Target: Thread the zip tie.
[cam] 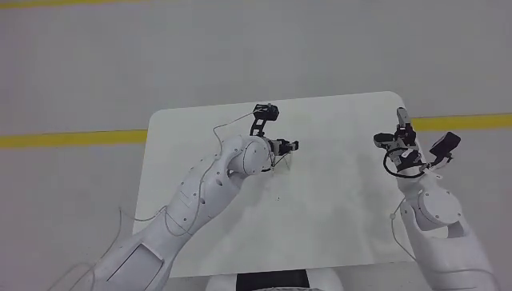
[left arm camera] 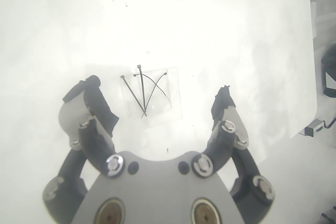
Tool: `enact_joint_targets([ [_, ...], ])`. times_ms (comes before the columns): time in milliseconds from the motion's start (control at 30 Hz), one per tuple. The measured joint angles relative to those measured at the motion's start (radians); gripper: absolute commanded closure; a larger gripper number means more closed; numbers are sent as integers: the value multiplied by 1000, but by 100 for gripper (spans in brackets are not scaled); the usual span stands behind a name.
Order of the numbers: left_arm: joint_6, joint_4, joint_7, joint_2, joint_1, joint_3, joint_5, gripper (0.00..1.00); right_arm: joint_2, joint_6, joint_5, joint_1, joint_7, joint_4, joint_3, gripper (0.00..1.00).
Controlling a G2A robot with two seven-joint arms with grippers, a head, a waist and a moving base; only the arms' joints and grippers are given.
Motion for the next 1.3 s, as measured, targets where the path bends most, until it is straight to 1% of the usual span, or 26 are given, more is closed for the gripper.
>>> enact_joint_targets([
  [67,-2,-2,11,0,5,10,27,0,0,0,0,0,0,0,0,0],
  [100,0,1,2,0,4,14,44,0,0,0,0,0,0,0,0,0],
  [200,2,6,-67,-12,-4,22,102,0,0,0,0,0,0,0,0,0],
  [300,1,5,-136,-32,-6,22,176,0,0,0,0,0,0,0,0,0],
  [333,1,2,-168,-42,-4,19,211,0,0,0,0,0,0,0,0,0],
  [400,1,-1,-210,-58,2,9,255,0,0,0,0,0,0,0,0,0],
  [433,1,0,-238,-69,5,0,284,0,0,0,0,0,0,0,0,0],
  [533,1,11,-282,-92,10,-20,352,0,0,0,0,0,0,0,0,0],
  [900,0,12,-280,-93,11,-19,349,0,0,0,0,0,0,0,0,0],
  [967,-11,26,-252,-97,18,-5,342,0,0,0,0,0,0,0,0,0],
  [1000,-9,35,-244,-99,16,0,340,0,0,0,0,0,0,0,0,0],
  [1067,1,53,-245,-105,6,11,340,0,0,0,0,0,0,0,0,0],
  [1300,1,57,-249,-106,3,13,343,0,0,0,0,0,0,0,0,0],
])
